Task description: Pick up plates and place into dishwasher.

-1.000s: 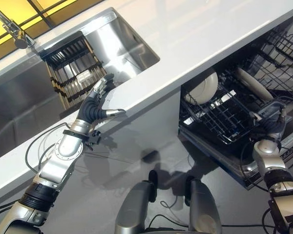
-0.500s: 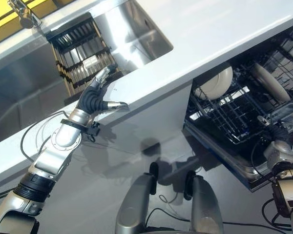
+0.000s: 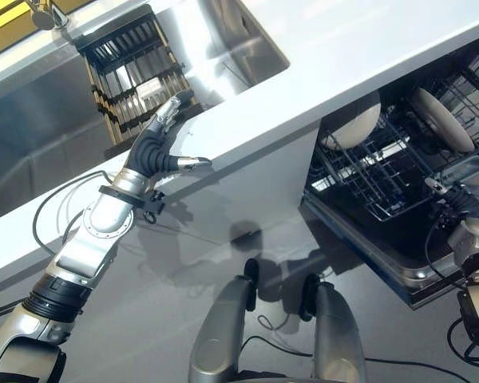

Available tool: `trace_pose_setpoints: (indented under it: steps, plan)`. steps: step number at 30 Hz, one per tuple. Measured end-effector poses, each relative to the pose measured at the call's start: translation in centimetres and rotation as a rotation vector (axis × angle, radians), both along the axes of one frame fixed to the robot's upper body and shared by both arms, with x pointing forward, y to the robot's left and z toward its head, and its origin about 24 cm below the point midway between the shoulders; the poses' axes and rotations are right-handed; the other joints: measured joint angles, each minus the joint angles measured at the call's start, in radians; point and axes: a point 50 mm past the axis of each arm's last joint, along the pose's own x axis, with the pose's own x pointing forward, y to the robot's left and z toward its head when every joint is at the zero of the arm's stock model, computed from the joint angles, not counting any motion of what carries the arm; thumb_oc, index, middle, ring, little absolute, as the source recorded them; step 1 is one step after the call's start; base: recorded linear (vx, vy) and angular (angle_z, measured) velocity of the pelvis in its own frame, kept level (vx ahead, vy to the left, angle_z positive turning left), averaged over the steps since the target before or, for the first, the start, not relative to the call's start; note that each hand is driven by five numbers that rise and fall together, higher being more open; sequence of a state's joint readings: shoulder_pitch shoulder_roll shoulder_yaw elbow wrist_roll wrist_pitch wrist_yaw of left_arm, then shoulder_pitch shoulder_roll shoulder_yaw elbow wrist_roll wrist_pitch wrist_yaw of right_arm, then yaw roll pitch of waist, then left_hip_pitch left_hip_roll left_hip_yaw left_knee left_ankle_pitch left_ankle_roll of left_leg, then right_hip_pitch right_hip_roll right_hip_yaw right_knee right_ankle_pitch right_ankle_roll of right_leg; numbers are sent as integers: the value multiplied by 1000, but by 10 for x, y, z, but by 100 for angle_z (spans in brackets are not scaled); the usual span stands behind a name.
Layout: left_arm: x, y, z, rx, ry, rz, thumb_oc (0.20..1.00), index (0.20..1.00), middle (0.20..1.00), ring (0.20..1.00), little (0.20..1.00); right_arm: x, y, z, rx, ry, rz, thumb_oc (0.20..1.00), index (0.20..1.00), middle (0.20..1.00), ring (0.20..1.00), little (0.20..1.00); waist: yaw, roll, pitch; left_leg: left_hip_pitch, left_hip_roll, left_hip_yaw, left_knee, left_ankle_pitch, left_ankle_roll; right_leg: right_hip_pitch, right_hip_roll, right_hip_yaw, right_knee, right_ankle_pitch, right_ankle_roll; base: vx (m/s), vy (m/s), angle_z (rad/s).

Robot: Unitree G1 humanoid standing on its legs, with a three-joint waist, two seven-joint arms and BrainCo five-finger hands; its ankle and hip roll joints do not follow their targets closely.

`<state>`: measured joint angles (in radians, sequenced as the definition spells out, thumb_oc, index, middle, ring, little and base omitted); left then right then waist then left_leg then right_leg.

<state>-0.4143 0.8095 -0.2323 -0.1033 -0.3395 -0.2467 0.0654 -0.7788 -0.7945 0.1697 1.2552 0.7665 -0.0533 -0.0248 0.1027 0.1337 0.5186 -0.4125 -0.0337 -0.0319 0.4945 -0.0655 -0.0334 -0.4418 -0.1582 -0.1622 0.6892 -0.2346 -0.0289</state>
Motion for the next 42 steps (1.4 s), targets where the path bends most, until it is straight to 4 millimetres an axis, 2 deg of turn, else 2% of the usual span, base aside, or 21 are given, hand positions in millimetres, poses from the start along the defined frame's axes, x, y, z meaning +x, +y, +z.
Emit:
trace_pose_setpoints:
  steps: [5, 9, 12, 16, 25, 31, 34, 37, 40, 42]
  plan:
    - [0, 0, 0, 2, 6, -15, 1000, 1000, 1000, 1000, 1000, 19, 13, 25, -41, -57, 50, 1000, 1000, 1000, 1000, 1000, 13, 0, 0, -2, 0, -3, 9, -2, -5, -1, 0, -7, 7, 5, -1, 0, 0, 0]
    - [0, 1, 0, 14, 12, -19, 1000, 1000, 1000, 1000, 1000, 43, 33, 76, -74, -214, 124, 1000, 1000, 1000, 1000, 1000, 33, 0, 0, -2, -2, -14, 13, -2, -6, 6, -2, -13, 9, 3, -4, 16, -16, 6]
    - [0, 7, 1, 30, 27, -13, 1000, 1000, 1000, 1000, 1000, 51, 42, 105, -80, -303, 151, 1000, 1000, 1000, 1000, 1000, 56, 0, 0, -2, -5, -22, 15, -2, -5, 11, -5, -20, 11, 0, -6, 24, -32, 9]
    - [-1, 10, 0, 44, 39, -10, 1000, 1000, 1000, 1000, 1000, 54, 45, 121, -69, -361, 156, 1000, 1000, 1000, 1000, 1000, 77, 0, 0, -2, -13, -31, 22, 0, -5, 21, -22, -38, 22, -13, -8, 3, -30, 17]
    - [-2, 11, 2, 42, 43, -33, 1000, 1000, 1000, 1000, 1000, 54, 44, 127, -38, -398, 147, 1000, 1000, 1000, 1000, 1000, 81, 0, 0, -27, -41, -51, 56, -3, 3, 6, -54, -52, 63, -34, 0, -10, -5, 11]
    - [-3, 11, 2, 42, 46, -52, 1000, 1000, 1000, 1000, 1000, 53, 42, 125, -64, -371, 135, 1000, 1000, 1000, 1000, 1000, 73, -3, 0, -36, -36, -50, 83, -9, 5, 0, -52, -49, 75, -36, -2, -18, 46, -2]
    - [-2, 11, 1, 37, 48, -53, 1000, 1000, 1000, 1000, 1000, 49, 37, 114, -83, -338, 97, 1000, 1000, 1000, 1000, 1000, 69, -12, 0, -28, -27, -37, 94, -18, 10, 11, -45, -42, 72, -34, 1, -24, 112, -9]
    - [-3, 10, 0, 31, 46, -53, 1000, 1000, 1000, 1000, 1000, 42, 35, 92, -104, -331, 41, 1000, 1000, 1000, 1000, 1000, 73, -33, -3, -6, -24, -24, 98, -32, 16, 32, -41, -29, 70, -36, 8, -3, 139, -14]
    - [-3, 11, -8, 24, 56, -42, 1000, 1000, 1000, 1000, 1000, 34, 53, 60, -112, -352, 37, 1000, 1000, 1000, 1000, 1000, 33, -70, -7, 24, -16, 2, 114, -57, 26, 57, -33, 0, 65, -39, 16, 7, 153, -21]
    - [-4, 8, -11, -4, 52, -44, 1000, 1000, 1000, 1000, 1000, 23, 66, 40, -134, -366, 30, 1000, 1000, 1000, 1000, 1000, 12, -83, -7, 46, -10, 21, 119, -73, 37, 77, -29, 12, 65, -37, 21, 15, 130, -29]
